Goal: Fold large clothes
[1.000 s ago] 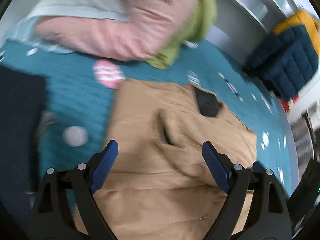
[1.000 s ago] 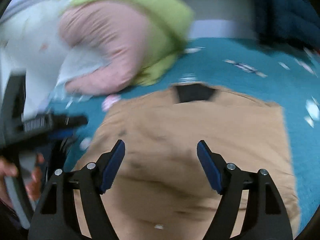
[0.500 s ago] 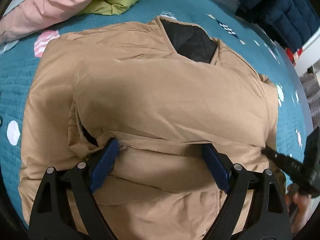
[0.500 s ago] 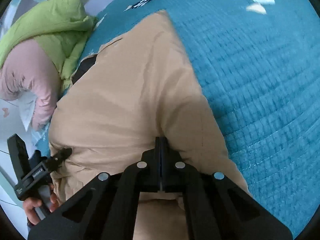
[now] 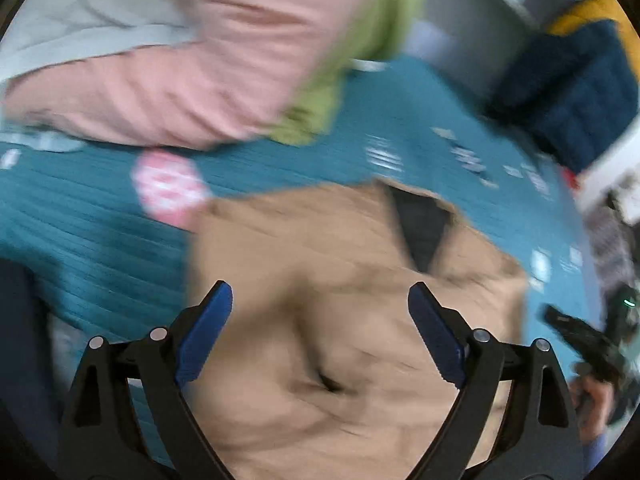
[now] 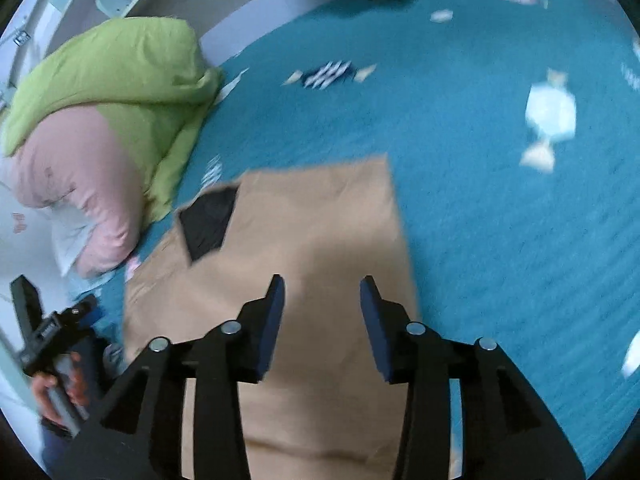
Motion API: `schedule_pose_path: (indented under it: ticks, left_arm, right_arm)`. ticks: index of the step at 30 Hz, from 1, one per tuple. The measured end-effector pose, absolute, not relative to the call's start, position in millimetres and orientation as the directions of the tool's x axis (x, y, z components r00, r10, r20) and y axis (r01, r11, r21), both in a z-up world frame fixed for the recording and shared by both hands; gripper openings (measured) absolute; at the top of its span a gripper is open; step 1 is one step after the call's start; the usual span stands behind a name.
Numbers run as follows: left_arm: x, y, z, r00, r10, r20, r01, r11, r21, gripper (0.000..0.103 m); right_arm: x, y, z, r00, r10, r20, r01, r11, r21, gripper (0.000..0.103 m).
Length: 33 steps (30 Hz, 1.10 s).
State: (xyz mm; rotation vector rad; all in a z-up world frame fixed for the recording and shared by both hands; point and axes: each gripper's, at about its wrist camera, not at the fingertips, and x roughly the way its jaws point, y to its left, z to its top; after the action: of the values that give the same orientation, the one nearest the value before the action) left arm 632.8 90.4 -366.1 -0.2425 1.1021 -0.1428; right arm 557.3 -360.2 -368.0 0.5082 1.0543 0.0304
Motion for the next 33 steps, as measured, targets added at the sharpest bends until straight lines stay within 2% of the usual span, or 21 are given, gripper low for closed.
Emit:
schedule_pose_path:
  ticks: [2, 6, 16, 19, 20, 21, 22, 23, 24, 25, 26, 27, 30, 33]
  left_arm:
    - [653, 108, -377, 0.401, -0.147, -0.904, -0.047, 0.982, -0.181, 0.09]
    - [686, 131, -414, 0.263, -0.091, -0.96, -0.117, 0.985, -0.126, 0.09]
    - [718, 121, -449, 0.217, -0.068, -0.974, -0.065, 0.994, -0.084, 0.09]
    - [721, 113, -456, 0.197, -0.049, -0.979, -0.027, 0.998, -0.055, 0.087]
    - [721, 110, -457, 0.199, -0.054, -0.979, -0.006, 0.998, -0.057, 0.077]
    - [722, 109, -458, 0.199, -0.068, -0.978, 0.008, 0.998, -0.068, 0.069]
    - [722, 106, -458, 0.202, -0.07, -0.977, 0.031, 0.997, -0.065, 0.067]
    - [721, 102, -457, 0.204, -0.063, -0.977, 0.072, 0.996, -0.05, 0.061]
    - [720, 100, -454, 0.213, -0.064, -0.975, 0.107, 0.993, -0.042, 0.05]
    - [719, 100, -451, 0.22, -0.067, -0.973, 0.125, 0.991, -0.039, 0.044]
    - [717, 99, -447, 0.229, -0.072, -0.971, 0.136, 0.99, -0.041, 0.032]
    - [714, 100, -440, 0.252, -0.083, -0.964, 0.142, 0.989, -0.048, 0.027]
    - [703, 102, -423, 0.304, -0.091, -0.948, 0.158, 0.986, -0.044, 0.021]
    - [685, 106, -400, 0.353, -0.144, -0.925, 0.159, 0.983, -0.093, 0.019]
  right_arm:
    - [572, -368, -375, 0.487, 0.259, -0.834, 0.237, 0.88, 0.412, 0.046]
    - [598, -381, -391, 0.436, 0.213, -0.874, 0.289, 0.887, 0.36, 0.046]
    - [637, -395, -424, 0.345, 0.202, -0.916, 0.345, 0.881, 0.324, 0.048]
    - [643, -394, -429, 0.342, 0.244, -0.907, 0.336, 0.87, 0.361, 0.048]
    - [645, -391, -432, 0.325, 0.26, -0.909, 0.322, 0.874, 0.365, 0.046]
    - [645, -386, -434, 0.309, 0.253, -0.917, 0.294, 0.891, 0.345, 0.039]
    - [646, -380, -434, 0.3, 0.222, -0.928, 0.269, 0.913, 0.306, 0.027]
    - [646, -374, -432, 0.305, 0.198, -0.932, 0.244, 0.929, 0.277, 0.021]
    - [644, -369, -430, 0.318, 0.19, -0.929, 0.222, 0.938, 0.268, 0.017]
    - [642, -368, -427, 0.332, 0.188, -0.924, 0.216, 0.939, 0.268, 0.013]
    - [640, -368, -424, 0.352, 0.187, -0.917, 0.21, 0.939, 0.272, 0.012]
    - [636, -367, -418, 0.377, 0.187, -0.907, 0.204, 0.939, 0.279, 0.011]
    - [625, -366, -403, 0.438, 0.196, -0.877, 0.18, 0.937, 0.299, 0.011]
    - [604, -363, -378, 0.505, 0.208, -0.838, 0.136, 0.939, 0.315, 0.01]
